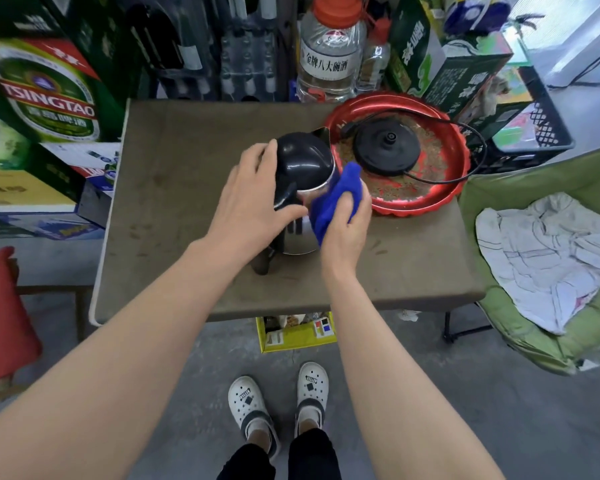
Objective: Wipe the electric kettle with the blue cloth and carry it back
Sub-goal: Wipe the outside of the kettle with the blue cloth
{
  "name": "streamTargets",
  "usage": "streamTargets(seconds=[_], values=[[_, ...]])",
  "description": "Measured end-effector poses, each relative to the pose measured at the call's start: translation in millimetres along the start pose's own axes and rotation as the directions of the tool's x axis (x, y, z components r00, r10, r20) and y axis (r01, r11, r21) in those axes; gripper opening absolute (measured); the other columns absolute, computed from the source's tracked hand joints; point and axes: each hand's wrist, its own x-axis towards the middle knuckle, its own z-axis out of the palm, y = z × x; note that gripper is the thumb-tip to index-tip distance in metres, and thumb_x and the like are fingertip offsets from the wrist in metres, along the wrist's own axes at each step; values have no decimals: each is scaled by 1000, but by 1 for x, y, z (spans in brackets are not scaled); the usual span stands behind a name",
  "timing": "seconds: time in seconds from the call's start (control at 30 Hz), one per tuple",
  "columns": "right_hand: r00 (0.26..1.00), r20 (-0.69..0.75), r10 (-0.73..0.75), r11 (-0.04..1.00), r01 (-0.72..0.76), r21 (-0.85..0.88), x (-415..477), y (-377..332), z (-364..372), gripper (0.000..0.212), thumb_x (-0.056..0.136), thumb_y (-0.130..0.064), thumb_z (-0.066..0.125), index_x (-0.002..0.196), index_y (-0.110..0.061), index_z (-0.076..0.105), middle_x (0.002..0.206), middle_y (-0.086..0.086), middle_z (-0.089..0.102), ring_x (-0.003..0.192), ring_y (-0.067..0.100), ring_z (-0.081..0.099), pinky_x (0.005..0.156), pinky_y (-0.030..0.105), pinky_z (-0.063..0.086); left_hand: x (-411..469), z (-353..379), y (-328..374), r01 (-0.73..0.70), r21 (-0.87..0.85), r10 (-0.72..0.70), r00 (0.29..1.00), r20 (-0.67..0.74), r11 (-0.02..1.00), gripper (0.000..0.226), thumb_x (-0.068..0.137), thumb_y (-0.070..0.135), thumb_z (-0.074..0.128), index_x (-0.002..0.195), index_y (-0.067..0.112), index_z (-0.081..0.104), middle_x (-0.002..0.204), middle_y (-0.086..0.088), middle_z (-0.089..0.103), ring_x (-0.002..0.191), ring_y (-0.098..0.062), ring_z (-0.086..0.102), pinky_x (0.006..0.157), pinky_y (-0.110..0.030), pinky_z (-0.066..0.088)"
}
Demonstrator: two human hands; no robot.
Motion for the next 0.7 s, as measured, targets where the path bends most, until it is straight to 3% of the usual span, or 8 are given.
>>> streamTargets(seconds=[0.13, 0.2, 0.3, 0.37, 0.47, 0.57, 0.63, 0.7], values=[[913, 102, 394, 917, -398, 14, 5, 30, -16, 35, 105, -25, 43, 137, -34, 52, 135, -1, 62, 126, 25, 58, 112, 43, 43, -10, 11, 4, 20, -57, -22, 999, -30, 998, 97, 79, 32, 75, 153, 16, 15, 154, -4, 23, 138, -26, 34, 108, -37, 34], [947, 81, 310, 949, -313, 23, -13, 24, -21, 34, 102, -23, 44, 131, -38, 57, 137, -3, 62, 127, 19, 58, 114, 45, 43, -11, 11, 4, 17, -72, -20, 999, -40, 997, 95, 79, 32, 74, 153, 17, 15, 154, -2, 23, 137, -23, 36, 105, -36, 37], [998, 65, 15, 995, -21, 102, -1, -12, -19, 36, 102, -17, 44, 133, -29, 60, 138, -7, 60, 130, 8, 53, 112, 28, 40, -9, 6, -1, 6, -56, -8, 1000, -29, 998, 92, 79, 30, 73, 153, 21, 17, 152, 2, 25, 132, -19, 41, 97, -32, 40], [993, 107, -48, 997, 41, 73, 22, -28, -13, 34, 101, -16, 46, 128, -26, 63, 134, -6, 63, 127, 9, 55, 109, 28, 42, -10, 1, -6, 1, -83, 0, 1000, 10, 997, 90, 79, 26, 72, 153, 24, 20, 151, 6, 26, 126, -15, 46, 95, -28, 41], [969, 120, 216, 976, -218, 4, 41, -20, -15, 27, 101, -20, 48, 120, -28, 65, 122, -5, 68, 120, 19, 61, 107, 38, 47, -8, -14, -19, -57, -146, 72, 992, 100, 988, 89, 76, 18, 74, 151, 27, 26, 148, 10, 31, 125, -9, 45, 103, -35, 44], [847, 202, 491, 870, -489, -65, 25, 1, -34, 21, 104, -16, 45, 113, -27, 61, 120, 7, 69, 103, 22, 63, 98, 38, 49, 0, -31, -35, -169, -69, 180, 961, 210, 983, 92, 72, 7, 76, 149, 30, 31, 149, 10, 36, 134, -12, 40, 108, -41, 40], [804, 233, 547, 836, -539, -103, 5, 4, -43, 24, 104, -17, 45, 104, -32, 63, 121, 9, 70, 99, 21, 64, 94, 41, 52, 7, -43, -43, -234, 55, 213, 943, 257, 971, 97, 68, 0, 76, 147, 35, 33, 147, 10, 39, 132, -17, 41, 106, -43, 40], [864, 210, 457, 889, -455, -60, -10, -7, -42, 27, 102, -21, 46, 99, -39, 66, 114, 1, 73, 102, 21, 66, 98, 45, 52, 10, -53, -48, -288, 174, 237, 935, 265, 942, 100, 65, -4, 77, 145, 38, 35, 142, 7, 43, 124, -22, 44, 104, -41, 40]])
